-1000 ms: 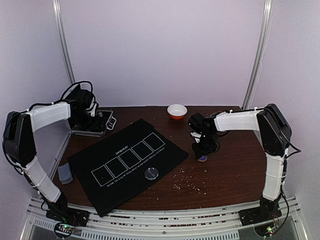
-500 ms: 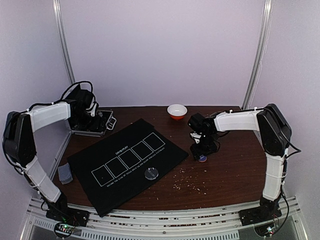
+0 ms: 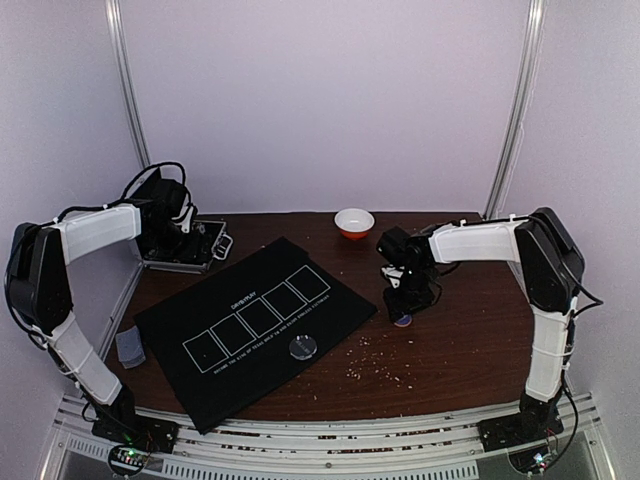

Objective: Distribute texas hold em gaming equipment
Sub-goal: Pick up the small blind button from the center of the board, then place the small blind button on the poker table mat.

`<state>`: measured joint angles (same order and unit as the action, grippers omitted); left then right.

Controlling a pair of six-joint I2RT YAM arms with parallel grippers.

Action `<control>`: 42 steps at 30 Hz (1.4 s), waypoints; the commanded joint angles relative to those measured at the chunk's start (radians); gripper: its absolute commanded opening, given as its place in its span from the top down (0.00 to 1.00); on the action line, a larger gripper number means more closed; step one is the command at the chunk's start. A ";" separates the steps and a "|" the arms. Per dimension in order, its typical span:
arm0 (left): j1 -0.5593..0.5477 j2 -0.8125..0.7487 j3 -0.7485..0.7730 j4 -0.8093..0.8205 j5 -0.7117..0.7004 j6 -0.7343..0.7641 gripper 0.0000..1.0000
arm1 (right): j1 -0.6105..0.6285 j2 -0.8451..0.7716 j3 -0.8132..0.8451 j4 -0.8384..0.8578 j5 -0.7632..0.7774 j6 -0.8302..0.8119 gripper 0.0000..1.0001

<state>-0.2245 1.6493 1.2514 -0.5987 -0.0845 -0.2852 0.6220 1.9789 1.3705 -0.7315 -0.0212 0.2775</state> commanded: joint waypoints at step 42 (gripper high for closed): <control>-0.002 -0.029 0.003 0.042 0.008 0.017 0.02 | 0.208 0.166 0.329 -0.033 -0.016 -0.034 0.39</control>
<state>-0.2245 1.6455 1.2514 -0.5945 -0.0872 -0.2806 0.8463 2.1731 1.6955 -0.7681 -0.0101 0.2344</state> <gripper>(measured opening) 0.976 0.604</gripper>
